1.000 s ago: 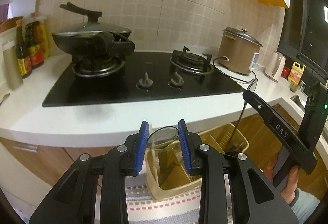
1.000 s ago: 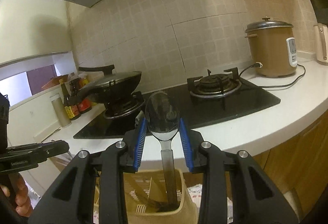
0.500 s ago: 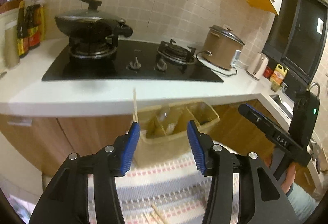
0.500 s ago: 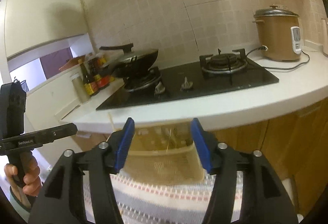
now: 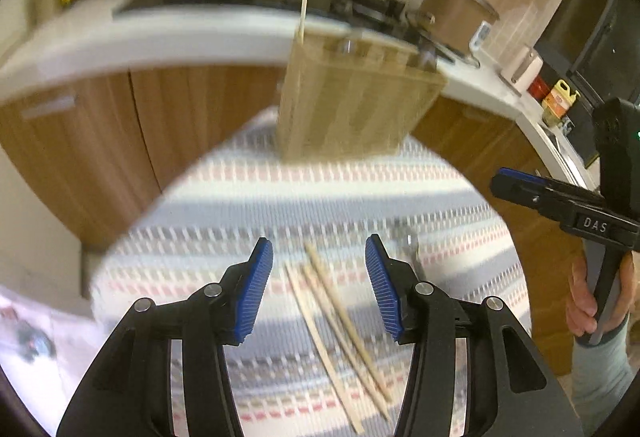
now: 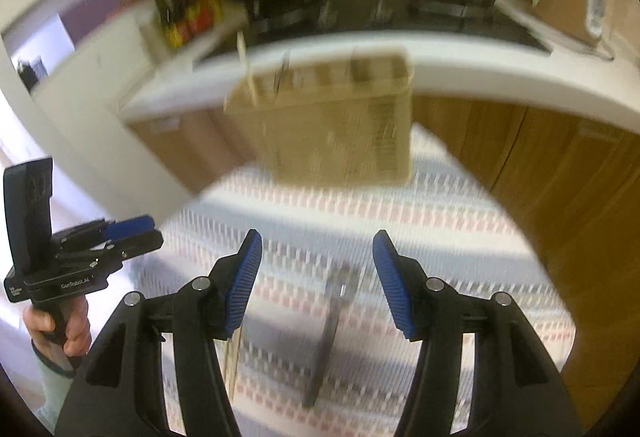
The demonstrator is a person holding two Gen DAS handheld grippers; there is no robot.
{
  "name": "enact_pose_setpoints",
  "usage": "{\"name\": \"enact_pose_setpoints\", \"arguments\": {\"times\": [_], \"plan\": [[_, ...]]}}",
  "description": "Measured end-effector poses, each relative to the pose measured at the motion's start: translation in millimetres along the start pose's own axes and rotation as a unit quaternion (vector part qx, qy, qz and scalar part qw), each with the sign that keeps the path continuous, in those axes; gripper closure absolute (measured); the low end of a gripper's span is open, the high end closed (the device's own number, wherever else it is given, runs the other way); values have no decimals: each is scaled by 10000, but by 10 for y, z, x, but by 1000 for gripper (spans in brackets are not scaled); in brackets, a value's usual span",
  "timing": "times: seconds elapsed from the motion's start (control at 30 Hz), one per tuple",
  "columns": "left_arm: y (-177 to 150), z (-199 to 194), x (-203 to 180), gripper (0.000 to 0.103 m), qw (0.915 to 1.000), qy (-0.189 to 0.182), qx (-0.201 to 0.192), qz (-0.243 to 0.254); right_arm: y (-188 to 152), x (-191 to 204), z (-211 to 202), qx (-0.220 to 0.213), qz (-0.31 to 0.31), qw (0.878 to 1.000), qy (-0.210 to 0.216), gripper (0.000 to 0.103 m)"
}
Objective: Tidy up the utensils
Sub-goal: 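Move both open tools back down to the chopsticks and clear spoon on the cloth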
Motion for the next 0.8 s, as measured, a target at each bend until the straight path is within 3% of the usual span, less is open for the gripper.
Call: {"name": "enact_pose_setpoints", "arguments": {"times": [0.07, 0.1, 0.13, 0.2, 0.4, 0.6, 0.73, 0.8], "plan": [[-152, 172, 80, 56, 9994, -114, 264, -170, -90, 29, 174, 325, -61, 9994, -29, 50], [-203, 236, 99, 56, 9988, -218, 365, -249, -143, 31, 293, 481, -28, 9988, -18, 60], [-274, 317, 144, 56, 9969, -450, 500, -404, -155, 17, 347, 538, 24, 9985, -16, 64], [-361, 429, 197, 58, 9953, -537, 597, -537, -216, -16, 525, 735, 175, 9971, -57, 66], [-508, 578, 276, 58, 9965, 6, 695, -468, -393, -70, 963, 1401, 407, 9887, -333, 66], [-528, 766, 151, 64, 9959, 365, 796, -215, -488, 20, 1090, 1530, 178, 9859, -653, 66], [-539, 853, -40, 66, 9923, 962, 725, 300, -490, 127, 1158, 1565, -163, 9830, -949, 66], [-542, 875, -98, 73, 9909, 1041, 736, 441, -495, 187, 1191, 1589, -387, 9798, -1150, 73]]}}
Point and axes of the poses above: each gripper's, at about its wrist camera, not at the fingertips, and z roughly the way its jaws point, x to its left, y to its top, the point moved 3 cm from there along z, roughly the way its jaws point, and after that the axes turned 2 degrees about -z, right-handed, at the moved point
